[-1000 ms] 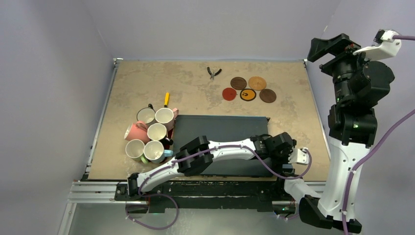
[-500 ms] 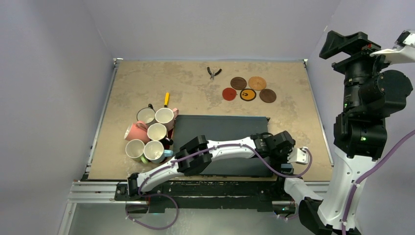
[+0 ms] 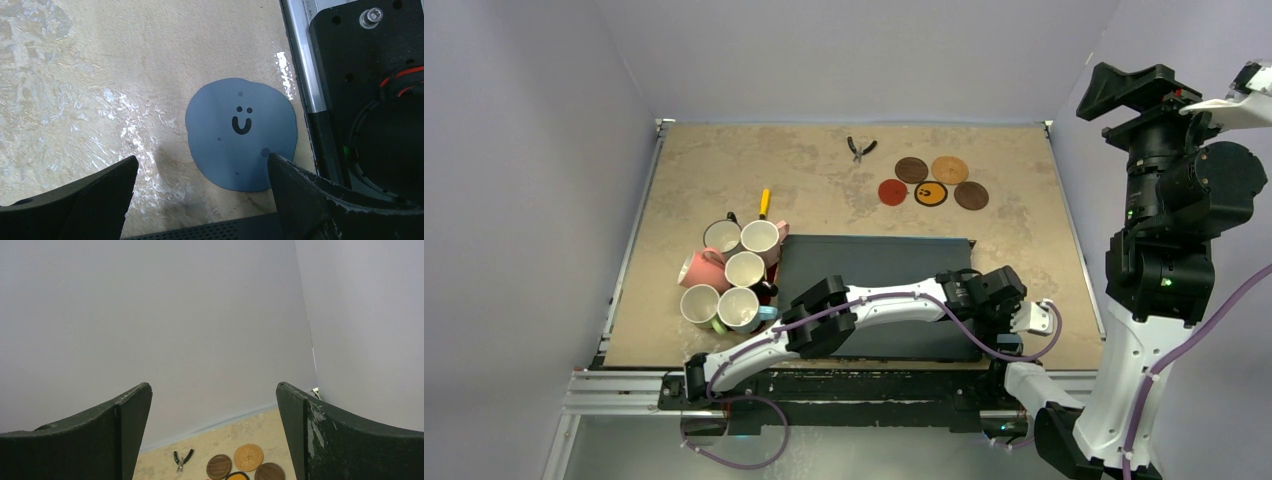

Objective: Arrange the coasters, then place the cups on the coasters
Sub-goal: Move the coaster to the corner of the board.

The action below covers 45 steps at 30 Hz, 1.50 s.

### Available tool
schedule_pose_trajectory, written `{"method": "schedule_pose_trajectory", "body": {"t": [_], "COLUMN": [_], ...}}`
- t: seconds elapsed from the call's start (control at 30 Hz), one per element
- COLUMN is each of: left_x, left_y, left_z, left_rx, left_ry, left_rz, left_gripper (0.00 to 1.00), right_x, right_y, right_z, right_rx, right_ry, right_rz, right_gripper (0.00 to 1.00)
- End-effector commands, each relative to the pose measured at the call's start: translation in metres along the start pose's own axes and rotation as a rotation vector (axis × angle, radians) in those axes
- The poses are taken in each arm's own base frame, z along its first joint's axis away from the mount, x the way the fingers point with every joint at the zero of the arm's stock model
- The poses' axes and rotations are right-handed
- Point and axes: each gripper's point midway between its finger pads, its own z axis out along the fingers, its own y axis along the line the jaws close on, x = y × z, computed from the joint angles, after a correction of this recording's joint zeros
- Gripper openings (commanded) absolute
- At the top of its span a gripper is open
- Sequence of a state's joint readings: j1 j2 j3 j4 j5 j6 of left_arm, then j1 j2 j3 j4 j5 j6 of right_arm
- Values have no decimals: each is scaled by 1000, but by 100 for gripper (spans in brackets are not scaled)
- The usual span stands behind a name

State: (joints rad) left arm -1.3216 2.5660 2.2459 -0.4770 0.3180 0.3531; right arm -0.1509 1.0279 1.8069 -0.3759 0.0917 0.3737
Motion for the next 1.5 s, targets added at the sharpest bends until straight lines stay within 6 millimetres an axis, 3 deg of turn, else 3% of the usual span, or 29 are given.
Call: {"method": "schedule_pose_trajectory", "body": {"t": [0.0, 0.13, 0.43, 0.67, 0.8, 0.87, 1.1, 1.17, 1.37, 1.47], "left_x": [38, 50, 96, 122, 127, 118, 70, 77, 129, 136], "left_y": [-142, -144, -126, -83, -64, -57, -85, -87, -66, -52], "left_z": [39, 50, 72, 77, 70, 65, 39, 35, 19, 12], "left_rx": [324, 297, 192, -5, -38, -35, 132, 139, 47, -3], "left_ry": [134, 155, 297, 398, 402, 371, 244, 274, 508, 521], "left_rz": [138, 150, 177, 189, 130, 102, 84, 85, 117, 100], "left_gripper": [96, 96, 96, 95, 95, 94, 94, 94, 94, 93], "right_x": [-17, -18, -16, -11, -10, -10, -9, -10, -2, 3], "right_y": [4, 4, 1, 4, 0, -1, -2, -2, -4, -4], "right_z": [-4, -7, -7, 0, 0, -3, -11, -15, -21, -17], "right_rx": [-11, -8, -2, -20, -3, 3, 5, 3, -1, -9], "right_ry": [-56, -62, -62, -48, -45, -48, -45, -51, -49, -36], "right_rz": [-8, -5, -5, -6, -23, -27, -30, -25, -12, -12], "right_gripper": [98, 98, 98, 98, 98, 98, 98, 98, 98, 98]}}
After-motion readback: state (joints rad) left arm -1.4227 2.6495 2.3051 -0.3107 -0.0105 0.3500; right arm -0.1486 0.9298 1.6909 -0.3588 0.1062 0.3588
